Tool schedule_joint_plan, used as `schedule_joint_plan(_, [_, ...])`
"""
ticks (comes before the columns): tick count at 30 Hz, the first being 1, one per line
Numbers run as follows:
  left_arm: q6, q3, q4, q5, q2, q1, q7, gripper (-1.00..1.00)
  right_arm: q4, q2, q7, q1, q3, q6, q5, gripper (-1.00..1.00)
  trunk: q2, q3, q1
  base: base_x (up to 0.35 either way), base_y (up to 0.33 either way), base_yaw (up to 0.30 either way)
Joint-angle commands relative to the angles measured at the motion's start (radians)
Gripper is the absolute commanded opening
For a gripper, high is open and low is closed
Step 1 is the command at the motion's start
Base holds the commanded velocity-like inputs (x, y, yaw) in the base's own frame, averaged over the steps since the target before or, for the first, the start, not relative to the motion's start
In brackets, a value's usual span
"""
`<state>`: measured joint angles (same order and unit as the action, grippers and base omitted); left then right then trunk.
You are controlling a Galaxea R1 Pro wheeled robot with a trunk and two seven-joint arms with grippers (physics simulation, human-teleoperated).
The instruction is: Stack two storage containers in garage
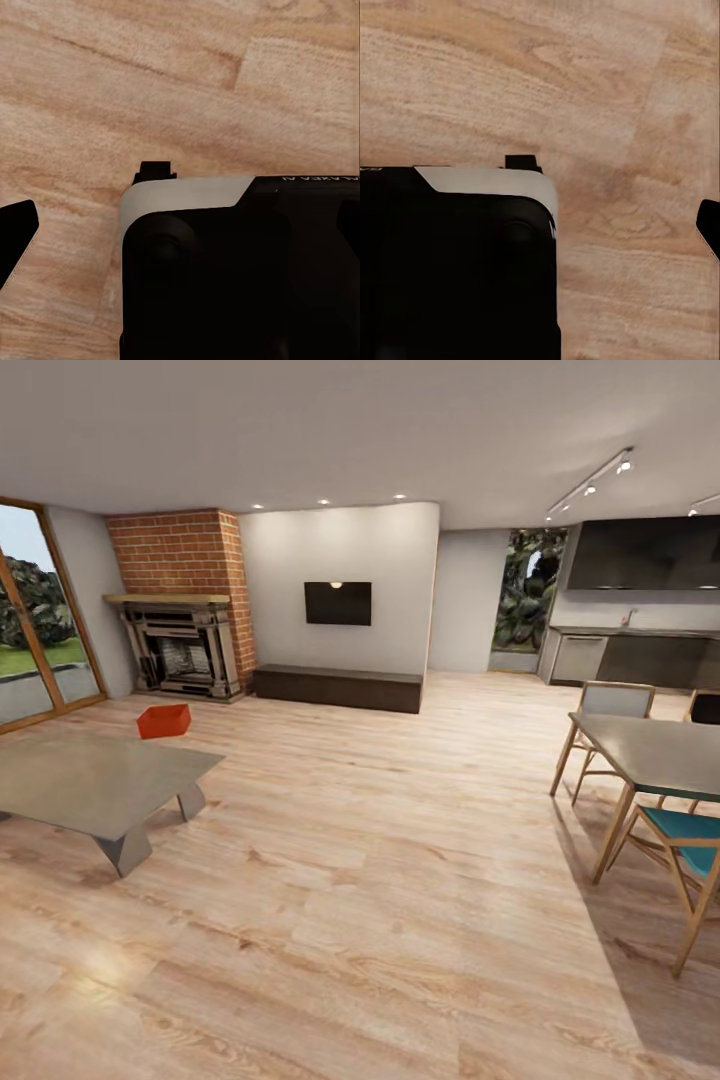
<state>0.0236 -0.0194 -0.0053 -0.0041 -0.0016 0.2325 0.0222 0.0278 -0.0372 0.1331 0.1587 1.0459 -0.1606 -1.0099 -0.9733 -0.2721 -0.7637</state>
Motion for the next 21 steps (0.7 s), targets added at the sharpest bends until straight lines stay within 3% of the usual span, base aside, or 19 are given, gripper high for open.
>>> schedule_joint_plan(1, [0.002,-0.002,0.001,0.0,0.0,0.001,0.002,1.0,0.003,-0.001,0.0,0.001,0.008,-0.004,-0.007,1.0,-0.001,-0.001,-0.001,0.321,0.0,0.0])
schedule_joint_plan(21, [0.002,-0.002,0.001,0.0,0.0,0.001,0.002,1.0,0.003,-0.001,0.0,0.001,0.008,-0.004,-0.007,1.0,-0.001,-0.001,-0.001,0.321,0.0,0.0])
